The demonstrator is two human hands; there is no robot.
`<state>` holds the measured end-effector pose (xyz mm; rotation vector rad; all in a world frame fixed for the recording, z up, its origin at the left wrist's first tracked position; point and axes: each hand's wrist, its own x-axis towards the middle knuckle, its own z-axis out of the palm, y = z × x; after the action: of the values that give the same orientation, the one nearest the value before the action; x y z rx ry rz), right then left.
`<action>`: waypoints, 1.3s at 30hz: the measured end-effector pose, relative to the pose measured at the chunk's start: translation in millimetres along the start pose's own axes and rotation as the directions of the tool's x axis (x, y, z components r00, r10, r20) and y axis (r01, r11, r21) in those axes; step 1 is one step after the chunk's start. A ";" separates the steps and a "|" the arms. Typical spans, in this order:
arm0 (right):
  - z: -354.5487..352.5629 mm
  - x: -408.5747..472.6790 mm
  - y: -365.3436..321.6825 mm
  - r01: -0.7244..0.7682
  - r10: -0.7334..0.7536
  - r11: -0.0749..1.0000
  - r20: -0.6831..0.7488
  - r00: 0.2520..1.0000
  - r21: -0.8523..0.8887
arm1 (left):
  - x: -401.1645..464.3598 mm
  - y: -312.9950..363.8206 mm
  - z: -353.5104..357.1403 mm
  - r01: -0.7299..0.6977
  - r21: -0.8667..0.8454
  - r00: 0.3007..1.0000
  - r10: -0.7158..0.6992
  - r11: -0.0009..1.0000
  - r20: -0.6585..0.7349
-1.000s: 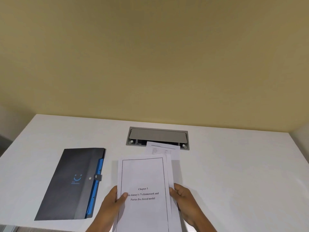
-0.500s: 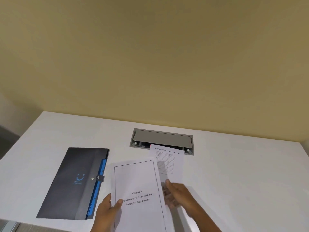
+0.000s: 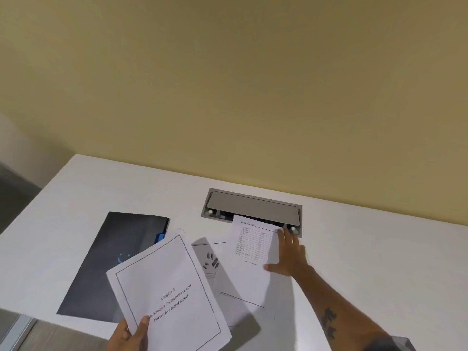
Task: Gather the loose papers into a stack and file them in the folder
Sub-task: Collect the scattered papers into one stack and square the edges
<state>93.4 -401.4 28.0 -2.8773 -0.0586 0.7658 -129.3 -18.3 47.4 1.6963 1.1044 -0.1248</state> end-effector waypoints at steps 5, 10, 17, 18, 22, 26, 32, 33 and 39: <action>9.6 9.2 4.7 0.005 -0.004 0.999 0.026 1.000 -0.054 | 13.7 -29.4 -15.2 0.059 0.014 0.998 -0.059 0.998 0.027; 21.1 3.9 8.1 0.020 -0.023 0.996 -0.022 1.000 -0.093 | 12.4 -31.0 -11.9 0.069 0.008 0.997 -0.069 0.998 0.027; 44.2 -23.8 10.4 -0.004 0.002 0.996 -0.030 1.000 -0.084 | -9.3 16.6 3.5 -0.033 0.112 0.999 0.028 0.993 0.044; 47.9 -27.9 10.7 -0.004 0.002 0.997 -0.031 1.000 -0.078 | -10.2 20.0 6.0 -0.044 0.107 0.998 0.038 0.993 0.059; 59.3 -46.5 13.7 -0.041 0.046 0.998 -0.102 0.994 0.044 | -15.8 32.1 17.8 -0.074 0.072 0.995 0.069 0.995 0.067; 74.5 -69.6 20.7 -0.065 0.107 0.987 -0.293 0.950 0.148 | -13.8 33.8 24.3 -0.080 0.039 0.991 0.075 0.996 0.114; 93.3 -90.4 37.7 -0.265 0.457 0.669 -0.103 0.883 0.694 | -7.2 29.4 22.4 -0.041 0.071 0.991 0.032 0.997 0.126; 94.0 -91.7 40.3 -0.259 0.483 0.589 -0.076 0.872 0.766 | -5.7 29.0 22.3 -0.061 0.073 0.989 0.051 0.995 0.141; 93.5 -100.6 60.5 -0.194 0.485 0.377 -0.015 0.875 0.906 | 6.9 27.8 27.2 -0.034 0.011 0.972 0.031 0.999 0.235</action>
<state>-40.6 -455.3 -12.8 -1.8861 0.7879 0.2438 -94.4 -36.2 51.2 1.6639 0.9007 -0.3054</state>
